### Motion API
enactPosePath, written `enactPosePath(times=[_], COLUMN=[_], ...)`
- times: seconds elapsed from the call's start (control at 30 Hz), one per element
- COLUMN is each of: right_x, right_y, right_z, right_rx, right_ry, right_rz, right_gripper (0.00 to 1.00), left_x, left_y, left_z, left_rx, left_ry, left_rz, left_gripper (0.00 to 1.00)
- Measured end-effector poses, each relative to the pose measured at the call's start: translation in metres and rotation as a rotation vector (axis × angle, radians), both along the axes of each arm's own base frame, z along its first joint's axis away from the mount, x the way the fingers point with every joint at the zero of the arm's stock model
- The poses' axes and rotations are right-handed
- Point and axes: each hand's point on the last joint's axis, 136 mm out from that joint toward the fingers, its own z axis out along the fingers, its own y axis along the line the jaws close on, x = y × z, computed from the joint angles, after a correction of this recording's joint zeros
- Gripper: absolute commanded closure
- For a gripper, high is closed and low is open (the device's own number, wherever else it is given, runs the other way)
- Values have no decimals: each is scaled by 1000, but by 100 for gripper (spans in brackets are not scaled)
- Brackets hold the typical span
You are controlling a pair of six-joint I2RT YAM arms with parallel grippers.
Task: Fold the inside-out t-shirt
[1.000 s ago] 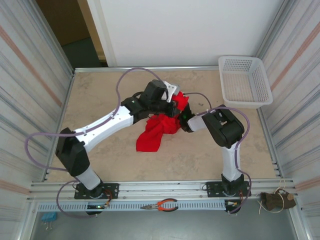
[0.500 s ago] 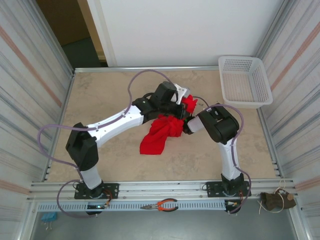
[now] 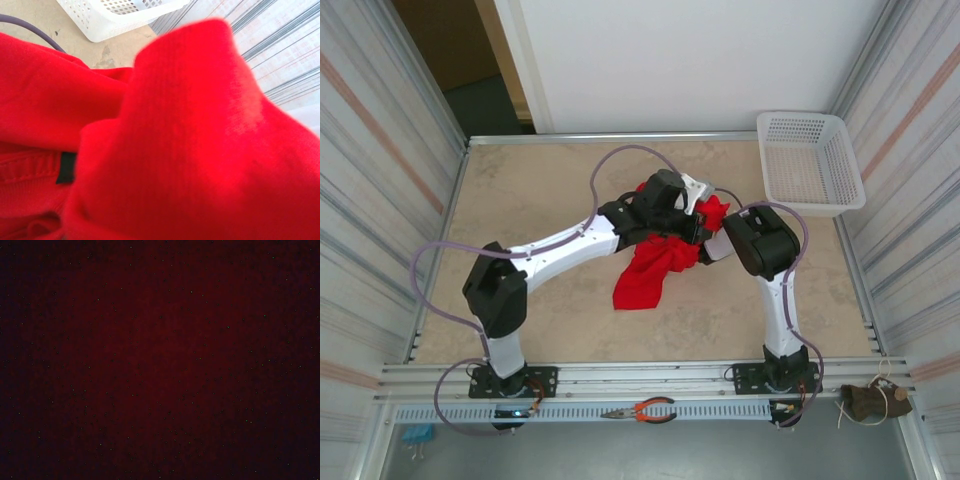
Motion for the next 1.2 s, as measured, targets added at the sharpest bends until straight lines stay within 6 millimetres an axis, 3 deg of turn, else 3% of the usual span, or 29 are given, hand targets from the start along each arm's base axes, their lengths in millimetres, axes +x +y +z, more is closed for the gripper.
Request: enactPosePath(times=[0.43, 0.47, 0.5, 0.53, 0.6, 0.8, 0.97, 1.2], right_x=[-3, -3, -3, -4, -7, -19, -27, -42], right_y=[-2, -2, -2, -3, -6, -27, -36, -40], right_z=[7, 8, 8, 7, 3, -10, 3, 27], right_rx=[38, 40, 40, 42, 38, 17, 12, -5], right_ry=[-24, -27, -27, -25, -13, 40, 33, -7], right_rz=[42, 43, 44, 45, 46, 21, 14, 31], right_gripper=[100, 96, 74, 58, 44, 39, 26, 18], left_x=[5, 4, 4, 4, 7, 42, 68, 81], left_y=[-2, 0, 5, 9, 21, 72, 111, 130], left_z=[-4, -6, -7, -8, -8, 21, 40, 34], left_rx=[9, 19, 28, 38, 51, 63, 69, 103], left_ry=[-23, -29, -34, -36, -42, -107, -155, -152], left_rz=[34, 44, 58, 69, 100, 225, 306, 332], left_gripper=[100, 100, 100, 100, 100, 100, 100, 100])
